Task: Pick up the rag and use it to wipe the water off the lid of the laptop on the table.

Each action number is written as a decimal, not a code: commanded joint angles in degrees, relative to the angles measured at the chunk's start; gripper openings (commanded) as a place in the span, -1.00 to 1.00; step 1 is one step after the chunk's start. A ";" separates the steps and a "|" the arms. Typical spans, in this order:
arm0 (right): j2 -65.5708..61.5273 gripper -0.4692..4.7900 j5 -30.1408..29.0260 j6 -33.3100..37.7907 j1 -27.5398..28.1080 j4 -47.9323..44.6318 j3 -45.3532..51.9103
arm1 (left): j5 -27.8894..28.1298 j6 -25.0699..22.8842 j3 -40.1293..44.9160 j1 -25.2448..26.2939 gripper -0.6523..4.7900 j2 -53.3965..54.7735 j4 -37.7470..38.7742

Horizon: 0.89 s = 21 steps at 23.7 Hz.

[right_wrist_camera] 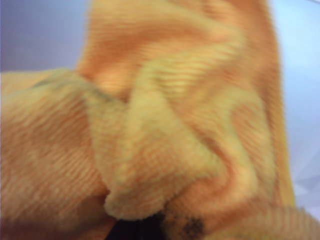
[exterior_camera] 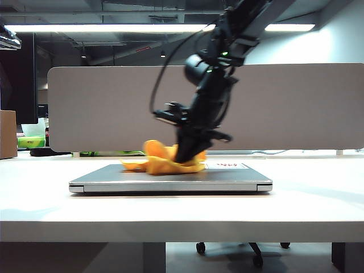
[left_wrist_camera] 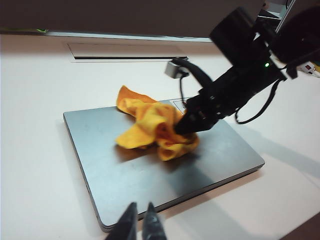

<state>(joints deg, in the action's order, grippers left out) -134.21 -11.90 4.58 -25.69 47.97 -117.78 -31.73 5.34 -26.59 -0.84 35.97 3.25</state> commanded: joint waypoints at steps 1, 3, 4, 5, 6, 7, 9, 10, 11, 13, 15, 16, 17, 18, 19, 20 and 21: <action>3.96 -0.83 8.13 -2.84 3.23 9.25 0.74 | 1.11 -0.46 -0.42 0.07 -0.68 -0.07 -0.74; 7.89 -0.83 8.96 -3.34 4.50 9.07 0.74 | 1.09 -0.48 -0.42 0.07 -0.68 -0.02 -0.76; 12.96 -0.83 10.67 -3.34 5.86 8.44 0.74 | 1.20 -0.48 -0.42 0.09 -0.68 0.02 -0.79; 15.26 -0.83 10.97 -3.41 6.49 8.20 0.74 | 1.64 -0.50 -0.42 0.09 -0.68 0.02 -0.76; 20.09 -0.83 12.17 -3.61 7.85 8.02 0.74 | 3.04 -0.52 -0.42 0.09 -0.68 0.02 -0.76; 23.76 -0.83 13.97 -5.20 9.31 8.55 0.74 | 4.00 -0.52 -0.42 0.09 -0.68 0.04 -0.76; 27.06 -0.83 16.09 -7.56 10.86 10.32 0.74 | 5.90 -0.61 -0.42 0.09 -0.68 0.04 -0.79; 29.75 -0.83 15.80 -7.78 12.33 11.93 0.87 | 7.56 -0.61 -0.42 0.09 -0.68 0.04 -0.76; 30.82 -0.83 14.88 -7.61 13.16 12.26 0.87 | 8.04 -0.61 -0.42 0.09 -0.68 0.04 -0.76; 33.73 -0.83 12.76 -7.39 15.28 12.48 0.85 | 8.76 -0.63 -0.39 0.07 -0.68 0.09 -0.74; 34.18 -0.83 12.87 -7.41 15.30 13.77 0.85 | 10.56 -0.63 -0.39 0.09 -0.68 0.07 -0.74; 34.18 -0.83 12.83 -7.41 15.30 14.75 0.85 | 11.30 -0.61 -0.42 0.09 -0.68 0.09 -0.74; 34.10 -0.82 12.83 -7.41 15.30 16.02 0.90 | 11.58 -0.63 -0.39 0.07 -0.68 0.09 -0.74; 34.01 -0.66 12.81 -7.39 15.28 16.83 1.14 | 11.58 -0.63 -0.42 0.07 -0.68 0.07 -0.76; 34.01 -0.46 12.79 -7.37 15.21 16.98 1.46 | 11.58 -0.63 -0.42 0.07 -0.68 0.07 -0.79; 34.01 -0.07 12.79 -7.10 15.10 17.18 2.01 | 11.69 -0.61 -0.42 0.17 -0.68 0.07 -0.76; 34.05 0.34 12.90 -6.56 14.91 17.90 2.19 | 11.82 -0.61 -0.42 0.15 -0.68 0.07 -0.79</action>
<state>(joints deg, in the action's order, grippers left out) -100.25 0.97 -2.66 -10.59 64.49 -115.66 -20.32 4.75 -26.59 -0.82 36.12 3.22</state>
